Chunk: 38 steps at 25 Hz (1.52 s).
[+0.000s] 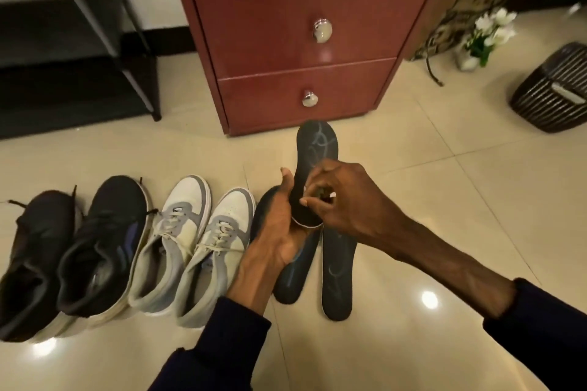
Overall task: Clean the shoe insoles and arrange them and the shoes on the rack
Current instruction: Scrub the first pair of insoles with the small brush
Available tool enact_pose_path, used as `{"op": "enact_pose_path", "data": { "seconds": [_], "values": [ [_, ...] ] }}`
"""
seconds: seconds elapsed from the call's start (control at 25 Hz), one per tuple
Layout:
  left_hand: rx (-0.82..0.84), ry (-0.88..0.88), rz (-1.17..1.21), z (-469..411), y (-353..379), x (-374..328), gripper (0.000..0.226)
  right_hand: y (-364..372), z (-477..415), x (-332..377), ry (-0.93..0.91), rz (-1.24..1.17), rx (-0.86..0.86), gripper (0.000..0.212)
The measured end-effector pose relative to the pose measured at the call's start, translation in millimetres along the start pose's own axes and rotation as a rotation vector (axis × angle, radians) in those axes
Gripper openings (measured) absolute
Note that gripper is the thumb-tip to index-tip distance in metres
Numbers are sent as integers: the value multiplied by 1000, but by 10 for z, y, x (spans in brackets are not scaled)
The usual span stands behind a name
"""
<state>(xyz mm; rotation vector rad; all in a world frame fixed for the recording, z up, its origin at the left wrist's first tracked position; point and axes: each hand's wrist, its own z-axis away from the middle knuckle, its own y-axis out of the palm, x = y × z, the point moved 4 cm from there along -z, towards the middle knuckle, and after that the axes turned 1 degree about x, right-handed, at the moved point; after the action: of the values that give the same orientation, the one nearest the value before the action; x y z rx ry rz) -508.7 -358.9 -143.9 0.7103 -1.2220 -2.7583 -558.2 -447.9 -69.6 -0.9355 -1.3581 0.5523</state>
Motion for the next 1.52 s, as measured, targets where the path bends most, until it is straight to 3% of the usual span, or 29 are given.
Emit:
{"op": "enact_pose_path", "data": {
  "seconds": [0.16,0.28,0.36,0.48,0.56,0.68,0.88,1.0,1.2,1.36,1.52],
  "values": [
    [82,27,121,324,249,-306,39,-305,77,302,-96,82,-83,31],
    [178,57,114,737,514,-450,31,-606,155,624,-132,142,-181,21],
    [167,46,35,973,664,-517,35,-646,333,905,-196,225,-173,15],
    [167,12,-80,1205,828,-556,60,-688,729,1145,-309,289,-16,19],
    [164,17,-124,1367,928,-545,57,-984,792,1114,-272,333,-95,19],
    [175,36,-149,1568,1131,-580,46,-1392,706,1212,-181,284,-354,16],
    [166,7,-331,1809,1162,-692,48,-1214,1006,1561,-284,214,-175,17],
    [175,15,-302,1926,1065,-713,49,-1470,831,1496,-153,157,-391,19],
    [115,-64,-330,2014,800,-596,43,-989,1128,1830,-275,129,-72,17],
    [139,-61,-225,2029,724,-451,44,-1138,1007,1529,-98,107,-314,22],
    [60,-68,-269,1998,593,-384,43,-734,1260,1800,-284,122,-7,15]
  ]
}}
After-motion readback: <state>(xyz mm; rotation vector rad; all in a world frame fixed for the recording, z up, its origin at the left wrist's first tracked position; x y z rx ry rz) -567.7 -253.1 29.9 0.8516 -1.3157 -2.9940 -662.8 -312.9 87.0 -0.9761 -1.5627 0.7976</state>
